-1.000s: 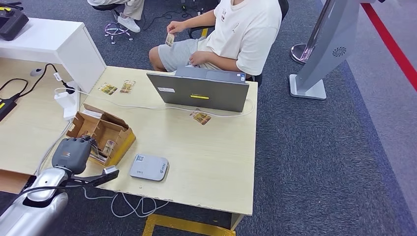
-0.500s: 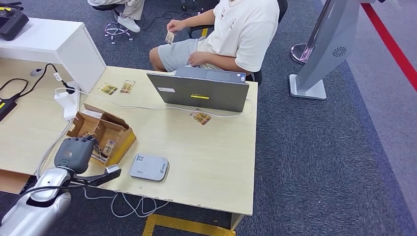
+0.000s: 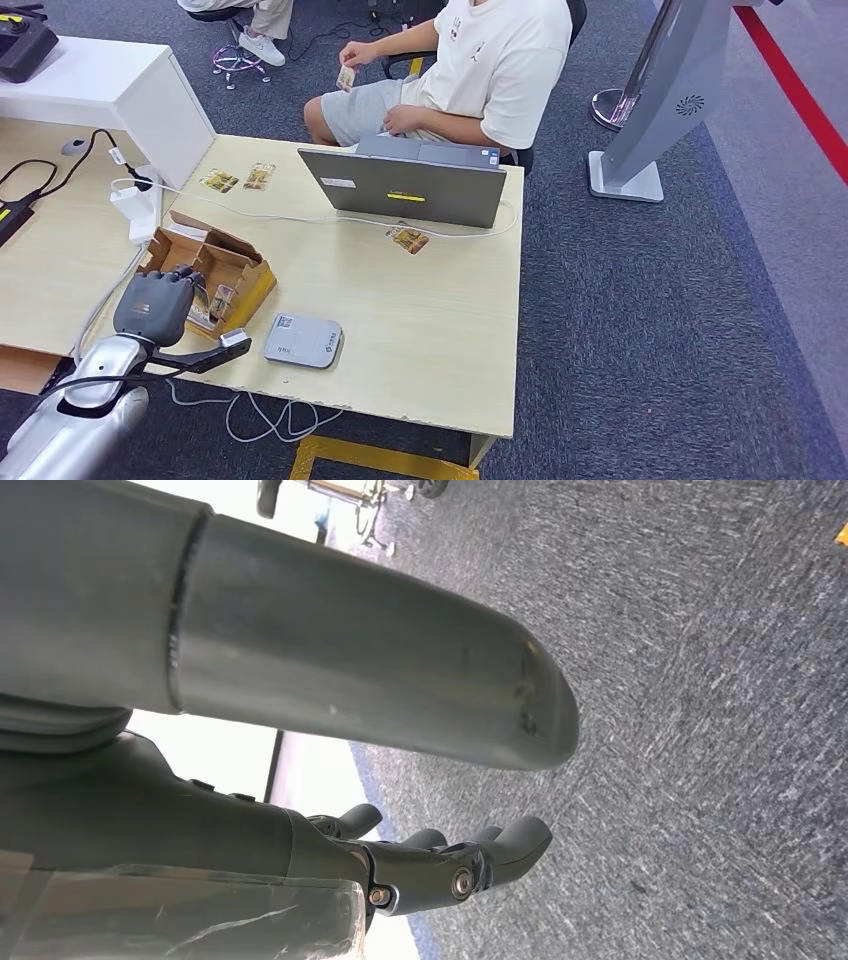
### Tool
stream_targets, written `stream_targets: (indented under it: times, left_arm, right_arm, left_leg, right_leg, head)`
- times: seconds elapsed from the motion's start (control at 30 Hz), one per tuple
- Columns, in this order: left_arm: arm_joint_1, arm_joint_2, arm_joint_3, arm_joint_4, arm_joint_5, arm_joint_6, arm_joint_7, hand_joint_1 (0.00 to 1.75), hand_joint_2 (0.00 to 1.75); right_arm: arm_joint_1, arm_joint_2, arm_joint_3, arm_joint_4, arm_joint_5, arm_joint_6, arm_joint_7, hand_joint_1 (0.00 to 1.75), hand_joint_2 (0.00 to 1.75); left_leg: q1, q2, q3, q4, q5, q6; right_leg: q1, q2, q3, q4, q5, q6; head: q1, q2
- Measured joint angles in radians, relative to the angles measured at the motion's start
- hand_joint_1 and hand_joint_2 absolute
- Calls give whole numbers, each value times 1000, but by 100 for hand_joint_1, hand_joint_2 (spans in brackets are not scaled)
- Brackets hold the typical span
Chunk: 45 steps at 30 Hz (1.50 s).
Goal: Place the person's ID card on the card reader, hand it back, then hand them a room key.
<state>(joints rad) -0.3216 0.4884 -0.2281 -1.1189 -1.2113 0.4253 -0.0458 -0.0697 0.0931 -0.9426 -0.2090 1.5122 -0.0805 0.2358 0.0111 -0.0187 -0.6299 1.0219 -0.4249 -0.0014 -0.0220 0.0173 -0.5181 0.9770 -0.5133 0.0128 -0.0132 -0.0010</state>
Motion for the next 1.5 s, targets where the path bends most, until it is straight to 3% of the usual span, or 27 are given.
stream_targets:
  times: [0.23, 0.43, 0.67, 0.93, 1.5]
  left_arm:
    - [0, 0, 0, -7, 1, 18, -2, 175, 175]
    - [-21, 0, 2, -103, 22, 78, 12, 175, 175]
    - [-92, -41, 5, -197, 62, 90, 15, 175, 175]
    - [-120, -72, 5, -217, 65, 89, 14, 175, 175]
    - [-123, -82, 5, -222, 66, 89, 14, 175, 175]
  right_arm:
    - [0, 0, 0, 0, 0, 0, -2, 0, 0]
    - [0, 0, 0, 0, 2, 0, -9, 0, 0]
    - [-5, 0, 1, 0, 3, 0, -17, 0, 0]
    - [-8, 0, 2, 1, 3, 0, -18, 0, 0]
    - [-8, 0, 1, 1, 3, 0, -18, 0, 0]
  left_leg:
    - [0, 0, 0, 0, 0, 0]
    - [0, 0, 0, 0, 0, 0]
    - [0, 0, 0, 0, 0, 0]
    - [0, 1, 0, 0, 0, 0]
    - [0, 1, 0, 0, 0, 0]
  right_leg:
    - [0, 0, 0, 0, 0, 0]
    - [0, 0, 0, 0, 0, 0]
    - [0, 0, 2, 0, 1, 0]
    - [0, 1, 2, 0, 1, 0]
    - [0, 1, 2, 0, 1, 0]
  head:
    - [0, 0]
    - [0, 0]
    - [0, 0]
    - [0, 0]
    - [0, 0]
